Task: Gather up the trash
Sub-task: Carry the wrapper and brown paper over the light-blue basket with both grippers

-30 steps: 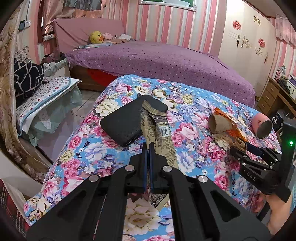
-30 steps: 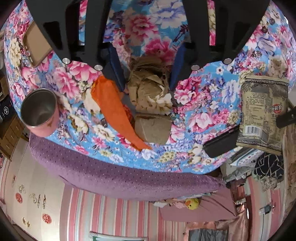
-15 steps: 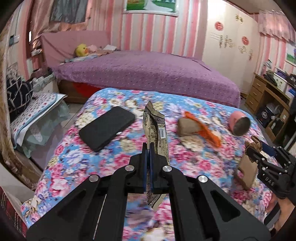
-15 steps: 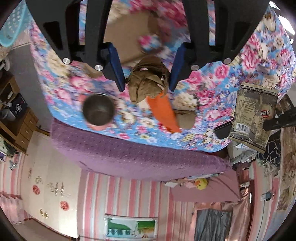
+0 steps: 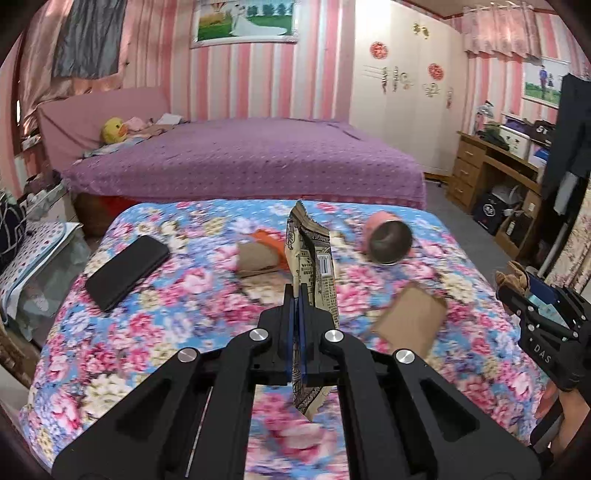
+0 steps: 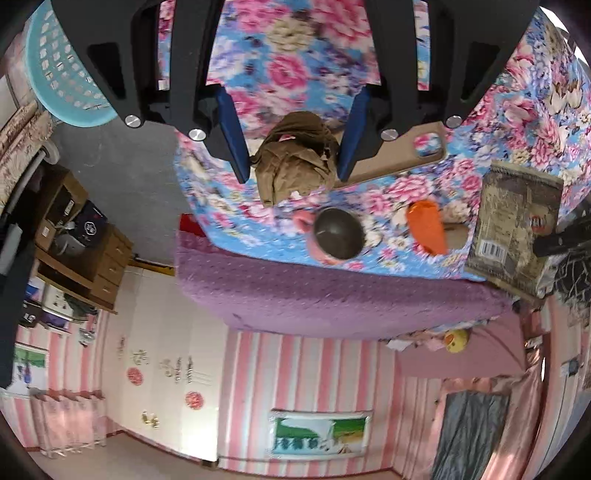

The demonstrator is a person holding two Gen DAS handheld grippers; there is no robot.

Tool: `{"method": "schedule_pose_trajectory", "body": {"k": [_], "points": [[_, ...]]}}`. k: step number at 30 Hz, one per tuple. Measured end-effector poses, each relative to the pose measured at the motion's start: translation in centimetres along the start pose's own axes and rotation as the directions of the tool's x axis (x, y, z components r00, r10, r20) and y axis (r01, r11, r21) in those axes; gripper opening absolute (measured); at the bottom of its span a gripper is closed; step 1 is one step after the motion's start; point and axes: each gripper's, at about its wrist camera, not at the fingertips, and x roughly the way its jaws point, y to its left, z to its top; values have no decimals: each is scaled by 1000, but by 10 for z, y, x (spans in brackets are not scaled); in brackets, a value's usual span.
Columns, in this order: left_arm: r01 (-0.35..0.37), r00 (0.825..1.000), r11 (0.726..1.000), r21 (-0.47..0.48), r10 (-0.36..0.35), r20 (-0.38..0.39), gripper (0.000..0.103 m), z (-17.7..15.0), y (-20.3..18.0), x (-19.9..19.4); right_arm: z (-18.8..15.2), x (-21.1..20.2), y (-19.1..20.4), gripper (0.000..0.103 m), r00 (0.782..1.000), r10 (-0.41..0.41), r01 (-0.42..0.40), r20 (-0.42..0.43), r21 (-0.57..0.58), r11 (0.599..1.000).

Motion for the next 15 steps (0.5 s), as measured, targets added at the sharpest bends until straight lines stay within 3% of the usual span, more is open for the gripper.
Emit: {"method": "schedule_pose_trajectory", "body": {"k": [15], "points": [[79, 997, 997, -8, -79, 24, 0, -8, -73, 5, -8, -7, -64, 48, 999, -27, 25, 23, 77, 997]]}}
